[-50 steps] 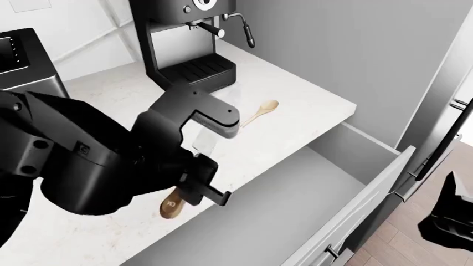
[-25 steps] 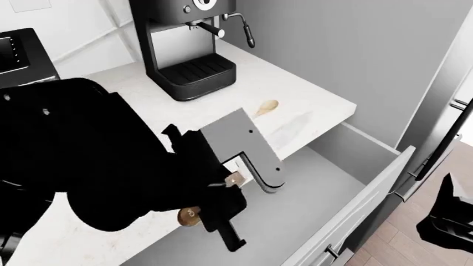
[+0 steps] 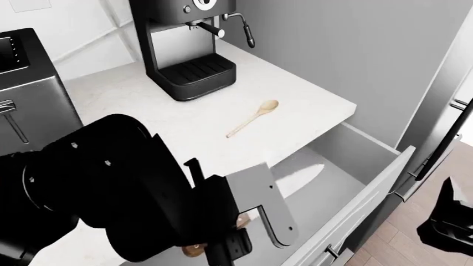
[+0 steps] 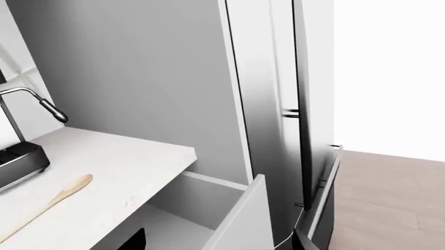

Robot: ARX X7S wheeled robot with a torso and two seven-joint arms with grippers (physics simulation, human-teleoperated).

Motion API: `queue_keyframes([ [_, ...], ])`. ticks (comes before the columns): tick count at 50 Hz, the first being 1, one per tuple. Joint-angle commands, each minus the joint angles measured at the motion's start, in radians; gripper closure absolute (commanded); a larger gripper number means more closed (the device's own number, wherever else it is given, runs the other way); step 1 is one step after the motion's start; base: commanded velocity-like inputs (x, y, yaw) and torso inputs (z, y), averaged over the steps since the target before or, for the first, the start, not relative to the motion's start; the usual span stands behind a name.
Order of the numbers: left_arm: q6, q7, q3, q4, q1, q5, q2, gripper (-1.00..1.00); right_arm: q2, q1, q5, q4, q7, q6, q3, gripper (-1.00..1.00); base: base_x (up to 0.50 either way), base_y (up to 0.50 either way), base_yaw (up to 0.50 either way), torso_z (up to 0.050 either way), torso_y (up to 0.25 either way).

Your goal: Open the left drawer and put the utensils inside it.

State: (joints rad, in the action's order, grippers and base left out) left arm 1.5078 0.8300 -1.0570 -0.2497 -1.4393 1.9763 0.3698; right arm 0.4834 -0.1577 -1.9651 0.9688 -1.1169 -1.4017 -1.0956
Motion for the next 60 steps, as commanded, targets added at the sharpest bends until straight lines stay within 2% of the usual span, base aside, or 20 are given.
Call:
queue_keyframes([
  [1, -0.033, 0.003, -0.062, 0.028, 0.020, -0.046, -0.009, 1.00, -0.009, 0.010, 0.010, 0.003, 0.023, -0.004, -0.019, -1.00, 0.00, 0.00, 0.00, 0.000, 0.000],
  [5, -0.039, 0.011, -0.081, 0.050, 0.011, -0.049, -0.011, 1.00, -0.006, 0.015, 0.006, 0.005, 0.024, 0.001, -0.023, -1.00, 0.00, 0.00, 0.00, 0.000, 0.000],
  [6, -0.045, 0.025, -0.092, 0.069, 0.006, -0.051, -0.014, -1.00, -0.006, 0.015, 0.008, 0.005, 0.025, 0.001, -0.024, -1.00, 0.00, 0.00, 0.00, 0.000, 0.000],
  [8, -0.059, 0.054, -0.107, 0.089, -0.003, -0.034, -0.012, -1.00, -0.004, 0.016, 0.005, 0.006, 0.023, 0.005, -0.023, -1.00, 0.00, 0.00, 0.00, 0.000, 0.000],
  [19, -0.065, 0.045, -0.115, 0.103, -0.038, -0.032, 0.002, -1.00, -0.010, 0.014, 0.021, 0.006, 0.034, 0.002, -0.018, -1.00, 0.00, 0.00, 0.00, 0.000, 0.000],
  [23, -0.078, 0.063, -0.107, 0.092, -0.079, 0.013, 0.014, -1.00, -0.005, 0.018, 0.017, 0.008, 0.030, 0.009, -0.017, -1.00, 0.00, 0.00, 0.00, 0.000, 0.000],
  [32, -0.100, 0.012, 0.008, 0.114, -0.237, 0.072, 0.058, -1.00, -0.020, 0.010, 0.042, 0.007, 0.049, -0.004, -0.011, -1.00, 0.00, 0.00, 0.00, 0.000, 0.000],
  [35, -0.112, -0.045, 0.077, 0.175, -0.306, 0.048, 0.069, -1.00, -0.017, 0.006, 0.044, 0.006, 0.043, 0.000, 0.001, -1.00, 0.00, 0.00, 0.00, 0.000, 0.000],
  [40, -0.105, -0.109, 0.116, 0.273, -0.388, 0.013, 0.069, -1.00, -0.020, -0.001, 0.054, 0.005, 0.047, -0.001, 0.012, -1.00, 0.00, 0.00, 0.00, 0.000, 0.000],
  [43, -0.108, -0.134, 0.128, 0.303, -0.408, 0.001, 0.073, -1.00, -0.017, 0.001, 0.053, 0.005, 0.047, 0.003, 0.015, -1.00, 0.00, 0.00, 0.00, 0.000, 0.000],
  [46, -0.115, -0.184, 0.133, 0.327, -0.406, -0.085, 0.063, -1.00, -0.019, 0.000, 0.057, 0.006, 0.052, 0.002, 0.014, -1.00, 0.00, 0.00, 0.00, 0.000, 0.000],
  [53, -0.137, -0.285, 0.092, 0.413, -0.395, -0.251, 0.030, -1.00, -0.015, 0.010, 0.054, 0.006, 0.057, 0.009, 0.004, -1.00, 0.00, 0.00, 0.00, 0.000, 0.000],
  [60, -0.156, -0.331, 0.048, 0.457, -0.376, -0.336, 0.013, -1.00, -0.034, 0.008, 0.079, 0.007, 0.088, -0.006, -0.007, -1.00, 0.00, 0.00, 0.00, 0.000, 0.000],
])
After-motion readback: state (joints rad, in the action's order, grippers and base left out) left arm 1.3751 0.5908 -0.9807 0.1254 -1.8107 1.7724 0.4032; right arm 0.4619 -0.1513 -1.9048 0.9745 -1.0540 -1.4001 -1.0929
